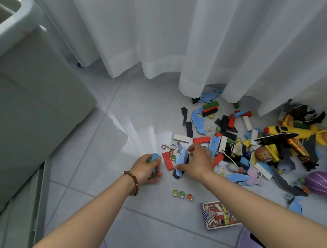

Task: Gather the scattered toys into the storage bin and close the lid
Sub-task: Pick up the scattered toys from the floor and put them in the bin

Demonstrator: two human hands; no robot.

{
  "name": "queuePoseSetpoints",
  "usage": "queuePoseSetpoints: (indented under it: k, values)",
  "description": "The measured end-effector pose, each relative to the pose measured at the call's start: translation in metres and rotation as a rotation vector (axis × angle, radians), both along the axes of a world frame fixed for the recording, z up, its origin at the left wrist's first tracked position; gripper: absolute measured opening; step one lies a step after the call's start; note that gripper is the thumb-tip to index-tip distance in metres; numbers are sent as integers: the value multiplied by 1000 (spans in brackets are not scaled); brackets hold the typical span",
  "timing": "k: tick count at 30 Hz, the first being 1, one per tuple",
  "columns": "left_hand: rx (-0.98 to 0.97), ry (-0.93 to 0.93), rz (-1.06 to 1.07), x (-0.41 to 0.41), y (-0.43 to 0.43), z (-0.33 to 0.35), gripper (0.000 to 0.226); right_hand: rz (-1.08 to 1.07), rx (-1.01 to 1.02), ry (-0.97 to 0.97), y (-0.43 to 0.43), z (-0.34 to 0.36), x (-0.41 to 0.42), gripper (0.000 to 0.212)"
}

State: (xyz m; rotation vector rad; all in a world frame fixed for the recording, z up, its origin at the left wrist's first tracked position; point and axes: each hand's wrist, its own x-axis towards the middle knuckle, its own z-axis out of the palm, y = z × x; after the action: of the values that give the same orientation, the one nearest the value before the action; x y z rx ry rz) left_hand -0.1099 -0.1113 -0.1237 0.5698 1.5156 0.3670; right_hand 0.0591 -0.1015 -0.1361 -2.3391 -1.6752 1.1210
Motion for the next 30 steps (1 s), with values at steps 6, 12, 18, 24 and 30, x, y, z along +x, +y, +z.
queuePoseSetpoints:
  k: [6,12,18,24,30]
  values:
    - [2,-42,-38,10,2,2,12,-105,60,228,-2,-8,-2,47]
    - [-22,-43,-11,10,3,4,15,98,213,253,-3,-1,3,55]
    - [47,-31,85,4,9,7,20,451,220,137,18,7,-2,48]
    - [47,-92,209,-8,18,10,7,460,238,26,29,7,-2,22]
    - [-151,-502,402,-10,19,18,45,284,234,474,28,35,-23,21]
